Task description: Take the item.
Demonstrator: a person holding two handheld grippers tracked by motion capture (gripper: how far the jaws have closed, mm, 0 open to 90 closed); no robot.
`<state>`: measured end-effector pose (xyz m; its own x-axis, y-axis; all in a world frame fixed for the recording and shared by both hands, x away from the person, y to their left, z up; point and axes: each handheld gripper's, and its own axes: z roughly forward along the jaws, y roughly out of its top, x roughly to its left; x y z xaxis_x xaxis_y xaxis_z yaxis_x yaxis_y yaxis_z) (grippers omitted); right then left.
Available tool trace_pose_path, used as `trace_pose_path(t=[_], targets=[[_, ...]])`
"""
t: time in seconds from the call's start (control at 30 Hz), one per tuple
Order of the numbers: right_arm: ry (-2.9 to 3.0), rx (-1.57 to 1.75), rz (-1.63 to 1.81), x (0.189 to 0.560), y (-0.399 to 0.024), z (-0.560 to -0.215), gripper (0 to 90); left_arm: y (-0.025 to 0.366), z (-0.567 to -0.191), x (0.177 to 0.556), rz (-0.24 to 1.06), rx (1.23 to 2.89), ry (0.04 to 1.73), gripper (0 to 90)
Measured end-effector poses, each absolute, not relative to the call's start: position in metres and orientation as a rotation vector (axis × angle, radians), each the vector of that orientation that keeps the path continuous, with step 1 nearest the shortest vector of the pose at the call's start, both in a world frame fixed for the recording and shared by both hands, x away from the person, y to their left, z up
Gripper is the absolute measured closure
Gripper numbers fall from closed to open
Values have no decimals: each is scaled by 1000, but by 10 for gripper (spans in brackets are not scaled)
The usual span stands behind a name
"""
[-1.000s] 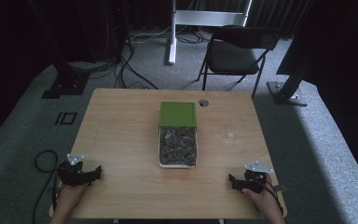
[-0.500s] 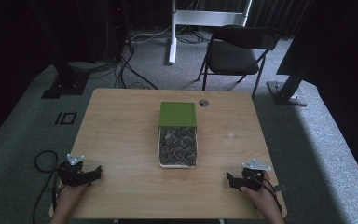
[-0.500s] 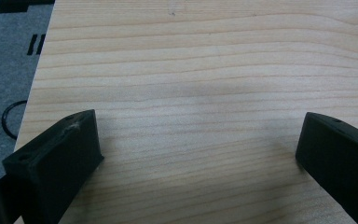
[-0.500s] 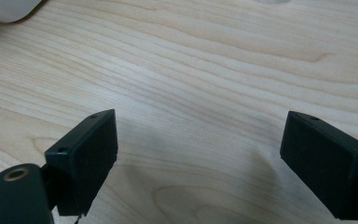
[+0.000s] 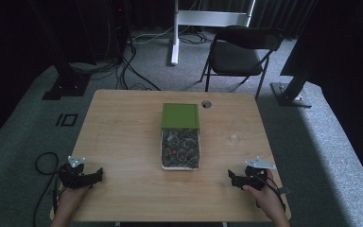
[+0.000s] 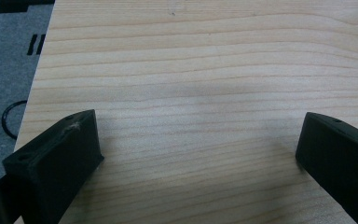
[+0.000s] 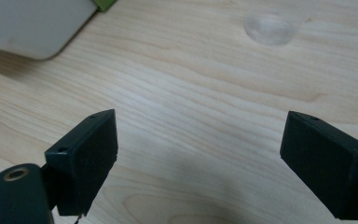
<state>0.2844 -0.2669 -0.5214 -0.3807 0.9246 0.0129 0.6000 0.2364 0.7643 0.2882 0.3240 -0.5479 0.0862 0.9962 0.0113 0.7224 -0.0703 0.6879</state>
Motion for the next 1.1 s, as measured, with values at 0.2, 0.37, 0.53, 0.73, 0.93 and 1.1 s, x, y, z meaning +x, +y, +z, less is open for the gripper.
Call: trace_pose_path(t=[0.2,0.37,0.53,0.73,0.93,1.1], targets=[[2063,1376,992,287,-264,-513,114,324,-548,288,685,1848,1688,3],[2057,1362,1015,289,-260,-506,114,324,-548,288,685,1849,1688,3],[2056,1349,1031,291,-258,-501,114,324,-548,288,685,1849,1688,3],[2049,1343,1044,292,-255,-497,114,324,-548,288,685,1849,1688,3],[2046,1326,1064,294,-251,-490,114,324,-548,288,685,1849,1688,3],[2039,1306,1089,297,-247,-482,114,324,-548,288,685,1849,1688,3]])
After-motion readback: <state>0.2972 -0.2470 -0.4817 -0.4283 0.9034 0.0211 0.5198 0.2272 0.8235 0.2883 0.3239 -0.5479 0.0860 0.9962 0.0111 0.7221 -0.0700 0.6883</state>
